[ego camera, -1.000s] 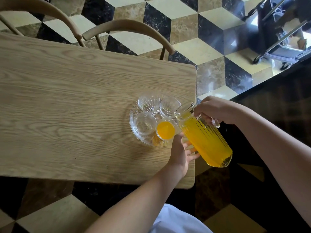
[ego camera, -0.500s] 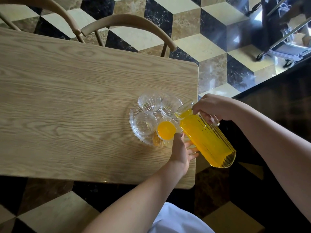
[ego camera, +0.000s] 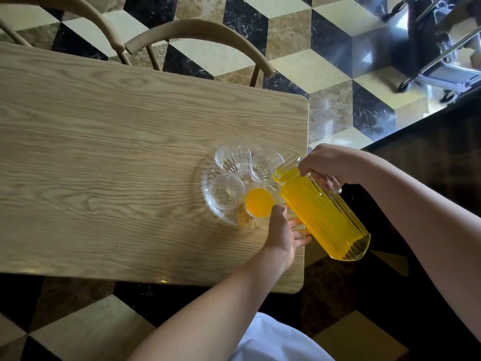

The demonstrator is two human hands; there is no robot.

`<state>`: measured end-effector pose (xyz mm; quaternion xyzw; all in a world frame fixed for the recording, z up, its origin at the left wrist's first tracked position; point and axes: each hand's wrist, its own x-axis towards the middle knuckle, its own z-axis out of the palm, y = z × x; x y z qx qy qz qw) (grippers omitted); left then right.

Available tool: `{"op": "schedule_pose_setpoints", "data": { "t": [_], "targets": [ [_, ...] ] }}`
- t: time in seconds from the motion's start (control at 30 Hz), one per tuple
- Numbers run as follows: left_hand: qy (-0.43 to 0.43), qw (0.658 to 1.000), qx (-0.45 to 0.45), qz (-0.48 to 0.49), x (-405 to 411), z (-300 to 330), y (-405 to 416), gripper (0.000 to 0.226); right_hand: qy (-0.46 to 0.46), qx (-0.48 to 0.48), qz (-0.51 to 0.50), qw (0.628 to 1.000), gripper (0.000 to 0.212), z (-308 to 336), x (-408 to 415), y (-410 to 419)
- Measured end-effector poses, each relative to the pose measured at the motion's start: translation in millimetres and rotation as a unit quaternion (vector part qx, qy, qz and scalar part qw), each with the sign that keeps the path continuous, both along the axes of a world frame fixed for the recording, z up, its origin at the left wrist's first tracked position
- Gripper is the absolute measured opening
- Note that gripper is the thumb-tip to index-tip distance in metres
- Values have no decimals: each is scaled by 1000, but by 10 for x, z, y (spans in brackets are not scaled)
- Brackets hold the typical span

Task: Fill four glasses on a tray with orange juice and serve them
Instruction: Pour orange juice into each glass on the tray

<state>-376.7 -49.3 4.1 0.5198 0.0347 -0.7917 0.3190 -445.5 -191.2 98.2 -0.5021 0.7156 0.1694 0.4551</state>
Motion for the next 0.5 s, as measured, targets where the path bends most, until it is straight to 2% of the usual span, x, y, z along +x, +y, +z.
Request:
{"op": "schedule_pose_setpoints", "data": {
  "t": [0.5],
  "targets": [
    [14,1000,18,4,-15,-5,-27,63,12,8,-4,1000,35,-24,9,-34]
  ]
}}
